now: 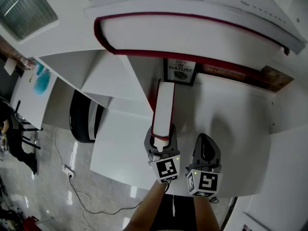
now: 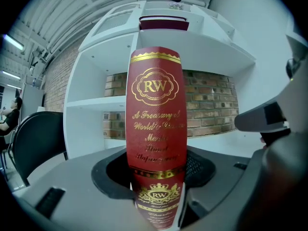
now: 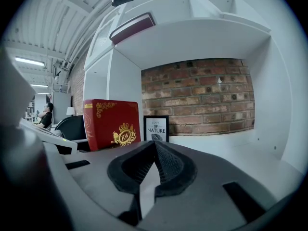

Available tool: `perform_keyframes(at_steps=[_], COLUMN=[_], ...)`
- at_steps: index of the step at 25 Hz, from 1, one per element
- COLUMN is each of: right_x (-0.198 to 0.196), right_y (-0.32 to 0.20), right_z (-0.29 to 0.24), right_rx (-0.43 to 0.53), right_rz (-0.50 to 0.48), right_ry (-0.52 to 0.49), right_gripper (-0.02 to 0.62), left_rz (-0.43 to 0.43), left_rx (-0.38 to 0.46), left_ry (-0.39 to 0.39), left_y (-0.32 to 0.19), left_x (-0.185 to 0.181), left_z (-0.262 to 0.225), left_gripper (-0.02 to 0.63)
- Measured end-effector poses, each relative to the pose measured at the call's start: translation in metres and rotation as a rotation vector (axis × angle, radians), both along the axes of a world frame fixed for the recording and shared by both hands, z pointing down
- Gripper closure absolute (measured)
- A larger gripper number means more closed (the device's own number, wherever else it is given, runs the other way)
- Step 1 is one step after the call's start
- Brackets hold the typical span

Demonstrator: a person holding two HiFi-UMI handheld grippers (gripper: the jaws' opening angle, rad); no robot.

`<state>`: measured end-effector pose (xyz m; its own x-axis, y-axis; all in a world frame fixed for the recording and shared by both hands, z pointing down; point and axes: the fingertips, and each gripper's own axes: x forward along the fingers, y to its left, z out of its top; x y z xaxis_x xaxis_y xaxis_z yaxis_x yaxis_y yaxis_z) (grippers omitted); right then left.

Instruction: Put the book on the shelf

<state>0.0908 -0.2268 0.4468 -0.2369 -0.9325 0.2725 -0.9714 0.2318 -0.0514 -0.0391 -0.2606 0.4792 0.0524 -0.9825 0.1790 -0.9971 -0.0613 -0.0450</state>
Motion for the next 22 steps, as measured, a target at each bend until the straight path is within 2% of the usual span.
perform_keyframes(at_steps=[13, 22], right_x=[0.004, -0.010], right_y=[-0.006, -0.019], right_z=[0.002, 0.001], right_rx=[-0.006, -0.008], right_rz=[0.004, -0.094], right_ry=[-0.005, -0.035], right_gripper=[0.580, 0.580], left_rz=[0.004, -0.001], left_rx=[0.001, -0.006], left_ry=[-0.022, -0.009], left_y=[-0.025, -0.045], left_x=[0.005, 0.003], left_z=[0.000, 0.000], left_gripper=[0.360, 0.360])
